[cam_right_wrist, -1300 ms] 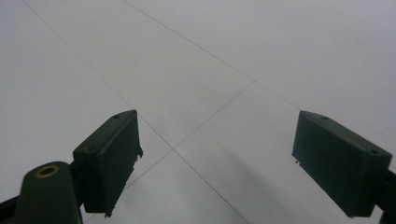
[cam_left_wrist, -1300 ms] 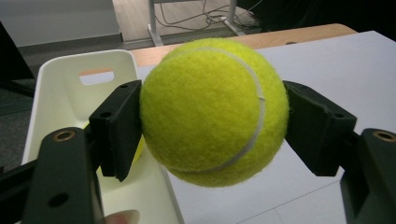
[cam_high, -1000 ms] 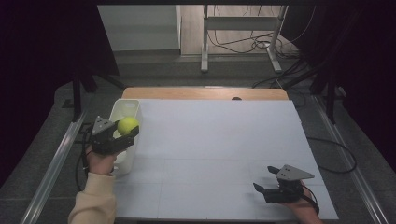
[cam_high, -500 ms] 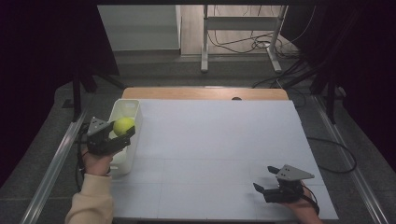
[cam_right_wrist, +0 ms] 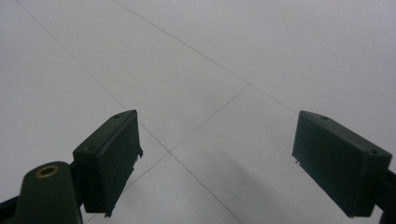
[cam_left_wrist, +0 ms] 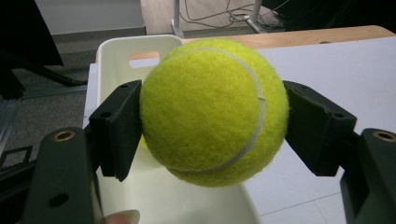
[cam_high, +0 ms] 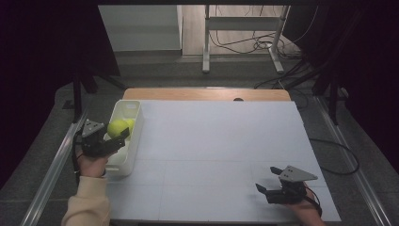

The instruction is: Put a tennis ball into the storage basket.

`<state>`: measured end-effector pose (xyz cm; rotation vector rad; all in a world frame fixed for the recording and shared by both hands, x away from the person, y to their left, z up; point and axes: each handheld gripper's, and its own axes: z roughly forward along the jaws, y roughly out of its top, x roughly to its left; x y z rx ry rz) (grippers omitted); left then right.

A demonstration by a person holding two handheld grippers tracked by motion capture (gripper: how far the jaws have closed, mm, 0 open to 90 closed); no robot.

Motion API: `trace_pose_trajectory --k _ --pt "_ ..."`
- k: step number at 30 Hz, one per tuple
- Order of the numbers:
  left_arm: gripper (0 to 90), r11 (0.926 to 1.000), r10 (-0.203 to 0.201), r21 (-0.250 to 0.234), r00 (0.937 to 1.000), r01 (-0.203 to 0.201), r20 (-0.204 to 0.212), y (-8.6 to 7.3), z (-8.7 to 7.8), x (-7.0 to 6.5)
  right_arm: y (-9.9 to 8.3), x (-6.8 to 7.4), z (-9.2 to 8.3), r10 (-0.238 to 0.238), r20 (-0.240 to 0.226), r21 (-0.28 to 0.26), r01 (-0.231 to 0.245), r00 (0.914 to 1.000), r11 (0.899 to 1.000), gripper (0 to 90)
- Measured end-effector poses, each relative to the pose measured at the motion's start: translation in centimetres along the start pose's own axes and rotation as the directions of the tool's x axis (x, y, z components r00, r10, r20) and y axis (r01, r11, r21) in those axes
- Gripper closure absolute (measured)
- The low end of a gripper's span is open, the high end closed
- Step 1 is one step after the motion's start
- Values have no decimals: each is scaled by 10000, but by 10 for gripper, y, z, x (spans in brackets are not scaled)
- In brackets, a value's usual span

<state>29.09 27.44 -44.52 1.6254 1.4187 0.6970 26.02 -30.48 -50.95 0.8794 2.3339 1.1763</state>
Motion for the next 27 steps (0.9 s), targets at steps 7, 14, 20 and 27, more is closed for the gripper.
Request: trace_pose_trajectory --k 7,14,20,27 --pt "264 9997 -204 110 9995 206 -223 -1 -1 10 -1 0 0 47 26 99 -48 10000 9999 156" --pt "263 9995 -144 281 9998 148 -162 -2 -1 9 -1 1 -1 39 76 103 -39 10000 9999 156" --pt "262 9982 -172 573 9996 185 -239 -4 0 11 -1 0 0 60 38 81 -61 10000 9999 156" --pt "261 9920 -74 1255 9989 132 -464 -7 7 14 -1 1 0 41 28 99 -42 10000 9999 156"
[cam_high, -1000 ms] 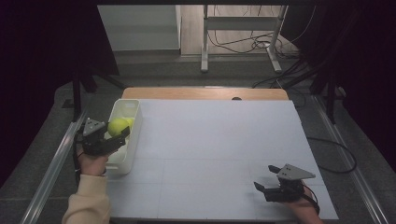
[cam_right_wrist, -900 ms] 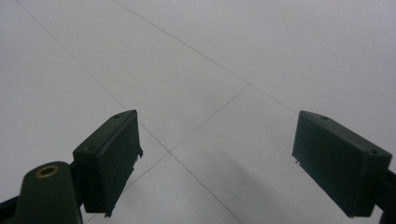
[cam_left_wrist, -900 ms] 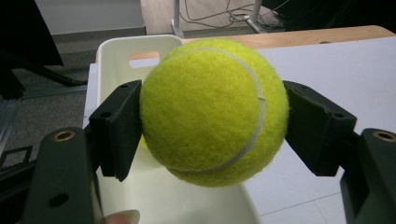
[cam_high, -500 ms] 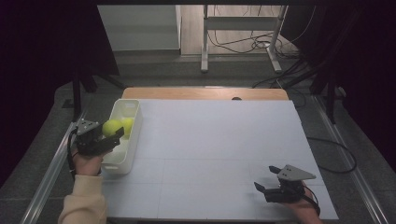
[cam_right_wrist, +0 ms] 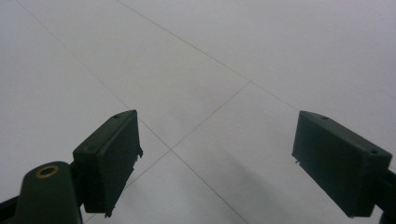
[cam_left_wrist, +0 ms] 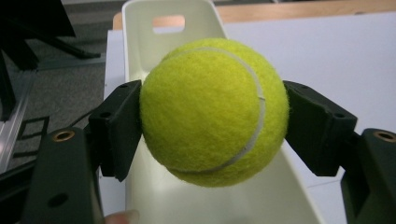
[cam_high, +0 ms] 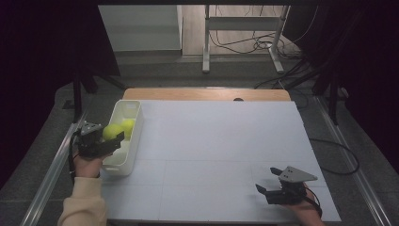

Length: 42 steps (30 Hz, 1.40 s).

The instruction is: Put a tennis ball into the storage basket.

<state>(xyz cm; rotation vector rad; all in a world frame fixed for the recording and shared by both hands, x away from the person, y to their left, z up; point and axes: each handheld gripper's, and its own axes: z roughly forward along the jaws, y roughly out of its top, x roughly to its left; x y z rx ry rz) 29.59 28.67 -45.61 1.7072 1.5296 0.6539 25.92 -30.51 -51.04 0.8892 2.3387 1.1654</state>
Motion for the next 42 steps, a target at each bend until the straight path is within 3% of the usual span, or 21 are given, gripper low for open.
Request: trace_pose_trajectory --k 6,10,17,28,34,42 --pt "247 9991 81 407 9997 -91 240 0 3 0 0 0 0 -1 -12 5 1 10000 10000 156" --pt "161 9998 190 40 9994 -191 289 2 0 -2 0 0 0 -3 -5 -2 3 10000 10000 155" --pt "143 9984 514 -264 9974 -501 511 3 -4 -8 0 0 1 -3 -23 -17 3 10000 10000 155" --pt "142 9933 818 -929 9856 -685 1477 1 -17 -27 1 -3 5 101 -181 -40 -102 9998 9999 155" --pt "143 9857 1242 -1379 9711 -971 2036 1 -24 -48 1 -3 4 21 -237 -21 -21 9997 10000 155" --pt "138 9739 1981 -1617 9439 -1592 2643 -7 -24 -74 3 0 5 -92 -139 16 92 9999 10000 156"
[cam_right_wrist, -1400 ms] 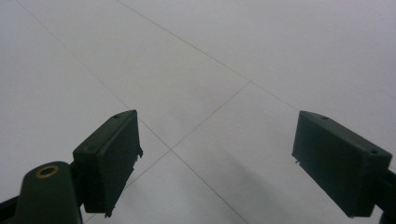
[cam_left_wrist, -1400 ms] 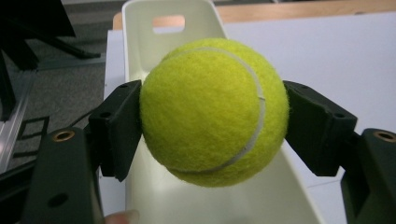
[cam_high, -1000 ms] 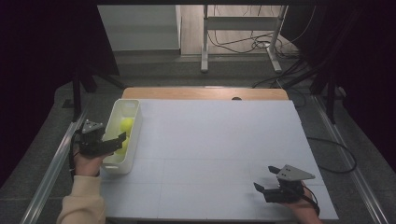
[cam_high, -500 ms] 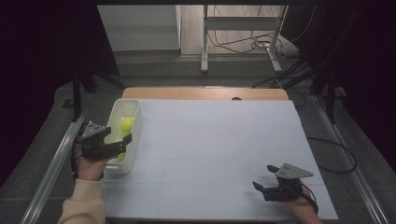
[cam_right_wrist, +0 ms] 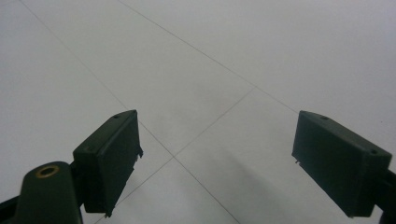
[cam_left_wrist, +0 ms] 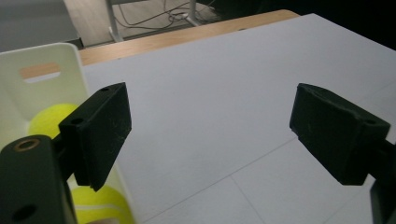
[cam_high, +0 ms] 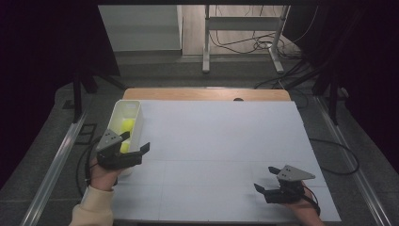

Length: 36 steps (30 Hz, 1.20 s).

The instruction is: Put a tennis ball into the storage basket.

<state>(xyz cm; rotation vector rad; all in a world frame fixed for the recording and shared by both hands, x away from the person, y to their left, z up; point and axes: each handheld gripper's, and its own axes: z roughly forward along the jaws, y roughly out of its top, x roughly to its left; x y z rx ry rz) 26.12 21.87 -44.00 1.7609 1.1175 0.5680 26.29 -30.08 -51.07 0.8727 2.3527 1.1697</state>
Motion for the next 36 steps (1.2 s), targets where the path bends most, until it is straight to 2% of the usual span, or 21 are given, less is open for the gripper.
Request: trace_pose_trajectory --k 7,11,14,19,22,28,36 --pt "138 9999 97 40 9985 -99 533 -4 7 -15 -1 1 1 47 -4 -16 -47 10000 10000 156" --pt "138 9993 379 25 9959 -382 822 -6 12 -25 -3 0 -3 79 66 -112 -79 9999 9999 156" --pt "138 9978 666 -43 9948 -665 775 -9 15 -32 -4 0 -6 101 106 -104 -100 9999 9999 156" --pt "140 9970 772 -50 9915 -771 1045 -17 17 -40 -6 1 -9 86 83 -223 -84 9999 9997 155" --pt "144 9974 716 -115 9916 -708 1075 -25 16 -45 -7 1 -9 96 130 -199 -94 9999 9998 155" --pt "146 9957 904 89 9878 -922 1268 -44 17 -53 -6 2 -8 60 105 -175 -58 9999 9998 155" --pt "146 9954 812 399 9890 -867 1240 -67 16 -54 -5 3 -5 -2 -37 -164 1 10000 9999 155"
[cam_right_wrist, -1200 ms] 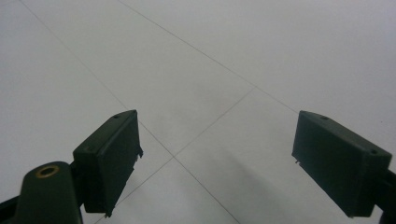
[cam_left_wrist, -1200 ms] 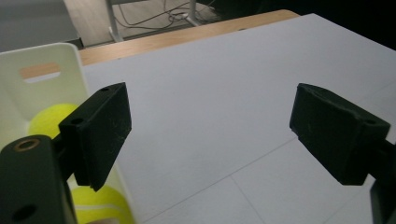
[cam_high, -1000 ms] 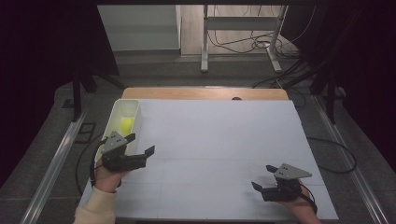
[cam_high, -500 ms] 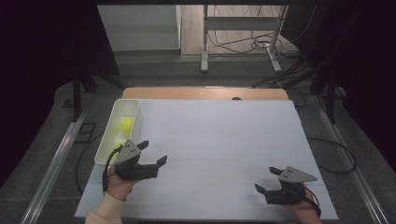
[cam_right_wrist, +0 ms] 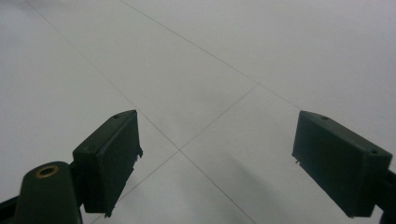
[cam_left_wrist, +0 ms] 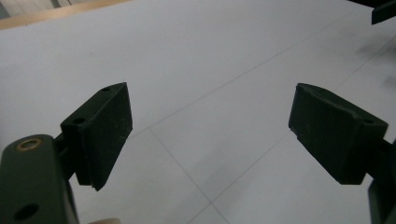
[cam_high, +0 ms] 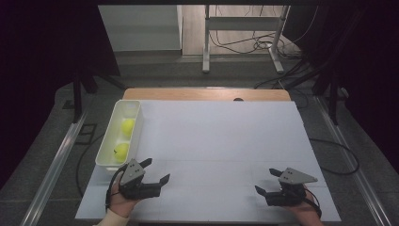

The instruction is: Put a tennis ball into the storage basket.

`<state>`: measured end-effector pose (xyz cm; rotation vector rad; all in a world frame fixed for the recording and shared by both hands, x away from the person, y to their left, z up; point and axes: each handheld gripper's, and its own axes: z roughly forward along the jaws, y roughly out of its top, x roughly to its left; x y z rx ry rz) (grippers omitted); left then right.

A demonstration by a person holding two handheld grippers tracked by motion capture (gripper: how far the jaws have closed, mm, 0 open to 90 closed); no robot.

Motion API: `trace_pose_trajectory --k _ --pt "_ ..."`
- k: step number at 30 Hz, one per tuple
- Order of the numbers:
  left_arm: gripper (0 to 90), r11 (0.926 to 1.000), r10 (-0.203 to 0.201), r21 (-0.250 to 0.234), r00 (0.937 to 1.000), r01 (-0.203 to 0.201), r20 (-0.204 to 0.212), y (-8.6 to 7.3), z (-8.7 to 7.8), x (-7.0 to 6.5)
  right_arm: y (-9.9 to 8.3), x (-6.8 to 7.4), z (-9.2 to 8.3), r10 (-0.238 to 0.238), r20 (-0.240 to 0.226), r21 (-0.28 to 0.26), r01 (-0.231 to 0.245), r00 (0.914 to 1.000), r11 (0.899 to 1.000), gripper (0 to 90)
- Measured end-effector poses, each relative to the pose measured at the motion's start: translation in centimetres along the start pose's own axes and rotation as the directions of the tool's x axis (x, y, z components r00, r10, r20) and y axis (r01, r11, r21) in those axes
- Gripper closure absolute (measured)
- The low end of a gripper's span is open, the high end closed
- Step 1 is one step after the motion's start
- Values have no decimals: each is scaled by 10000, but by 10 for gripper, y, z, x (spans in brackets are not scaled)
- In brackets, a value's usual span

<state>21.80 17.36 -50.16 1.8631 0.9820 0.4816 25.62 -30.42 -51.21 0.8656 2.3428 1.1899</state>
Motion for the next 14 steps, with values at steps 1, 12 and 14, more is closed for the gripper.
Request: trace_pose_trajectory --k 1,12,14 --pt "146 10000 -27 64 10000 27 31 -3 1 0 0 0 0 6 -18 -4 -6 10000 10000 155" --pt "146 9997 -103 235 9999 103 -5 -6 4 3 0 1 1 -20 -20 -28 20 10000 10000 155" --pt "147 9996 -103 253 9999 103 10 -6 4 3 0 1 1 -13 -13 -35 13 10000 10000 155"
